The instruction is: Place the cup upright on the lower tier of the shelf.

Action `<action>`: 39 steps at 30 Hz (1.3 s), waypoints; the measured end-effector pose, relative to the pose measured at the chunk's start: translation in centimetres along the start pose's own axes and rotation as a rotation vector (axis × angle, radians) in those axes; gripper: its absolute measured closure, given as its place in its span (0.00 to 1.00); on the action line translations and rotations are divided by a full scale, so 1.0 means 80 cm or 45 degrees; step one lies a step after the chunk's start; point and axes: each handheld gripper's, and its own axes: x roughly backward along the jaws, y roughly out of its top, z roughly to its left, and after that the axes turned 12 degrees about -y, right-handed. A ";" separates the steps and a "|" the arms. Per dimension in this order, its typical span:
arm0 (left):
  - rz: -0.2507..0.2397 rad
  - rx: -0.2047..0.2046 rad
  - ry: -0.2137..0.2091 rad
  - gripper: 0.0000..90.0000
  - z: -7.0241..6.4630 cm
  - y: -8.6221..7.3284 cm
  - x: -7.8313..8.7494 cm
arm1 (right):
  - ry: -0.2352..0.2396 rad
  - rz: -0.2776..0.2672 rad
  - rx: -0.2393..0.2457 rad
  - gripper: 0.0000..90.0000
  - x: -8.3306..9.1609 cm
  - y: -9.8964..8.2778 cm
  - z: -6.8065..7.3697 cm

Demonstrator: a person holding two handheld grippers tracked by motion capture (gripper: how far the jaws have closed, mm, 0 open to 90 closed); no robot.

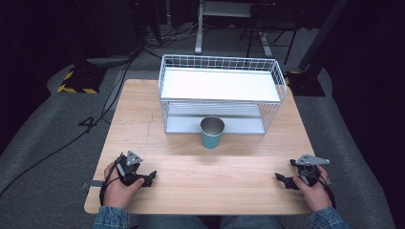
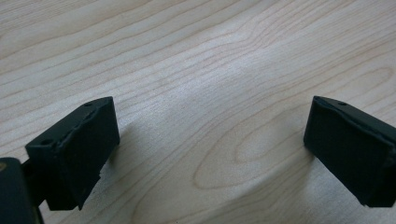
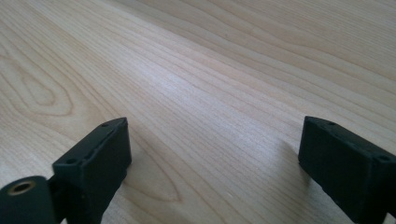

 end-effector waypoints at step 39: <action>-0.373 -0.004 -0.140 0.20 -0.041 0.064 0.055 | -0.006 0.013 -0.005 0.05 -0.002 0.001 0.000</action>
